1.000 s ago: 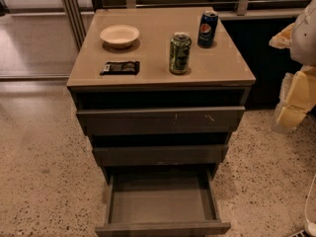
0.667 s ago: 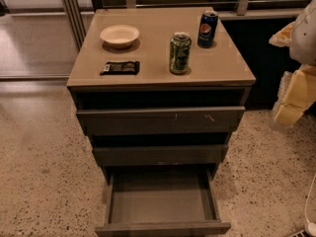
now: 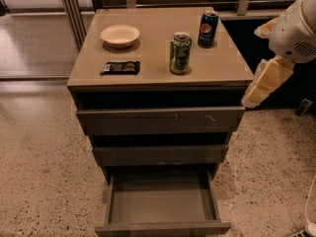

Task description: Place green can into bottom drawer

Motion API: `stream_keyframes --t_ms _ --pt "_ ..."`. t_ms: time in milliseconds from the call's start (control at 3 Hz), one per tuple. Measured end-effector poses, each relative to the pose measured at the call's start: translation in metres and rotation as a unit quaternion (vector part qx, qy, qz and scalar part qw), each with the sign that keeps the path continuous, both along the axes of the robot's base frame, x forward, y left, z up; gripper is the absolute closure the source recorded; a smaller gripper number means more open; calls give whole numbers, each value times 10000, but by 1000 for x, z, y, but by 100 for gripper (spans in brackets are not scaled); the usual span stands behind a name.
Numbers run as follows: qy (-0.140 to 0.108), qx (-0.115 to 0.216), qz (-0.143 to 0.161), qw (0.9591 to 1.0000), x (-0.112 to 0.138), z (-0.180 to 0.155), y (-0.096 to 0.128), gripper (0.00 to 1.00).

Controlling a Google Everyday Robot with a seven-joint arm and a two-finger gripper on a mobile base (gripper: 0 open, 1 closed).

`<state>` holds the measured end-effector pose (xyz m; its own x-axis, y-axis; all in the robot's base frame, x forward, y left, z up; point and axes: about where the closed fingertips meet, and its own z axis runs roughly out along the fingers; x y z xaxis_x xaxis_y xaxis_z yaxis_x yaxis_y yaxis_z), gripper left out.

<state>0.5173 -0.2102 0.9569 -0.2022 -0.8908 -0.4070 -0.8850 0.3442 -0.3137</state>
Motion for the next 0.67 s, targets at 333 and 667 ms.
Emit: stream_keyframes --t_ms 333,667 --pt "-394 469 116 9981 50 -6 17 0" --pt "-653 1023 238 9923 94 -14 38 0"
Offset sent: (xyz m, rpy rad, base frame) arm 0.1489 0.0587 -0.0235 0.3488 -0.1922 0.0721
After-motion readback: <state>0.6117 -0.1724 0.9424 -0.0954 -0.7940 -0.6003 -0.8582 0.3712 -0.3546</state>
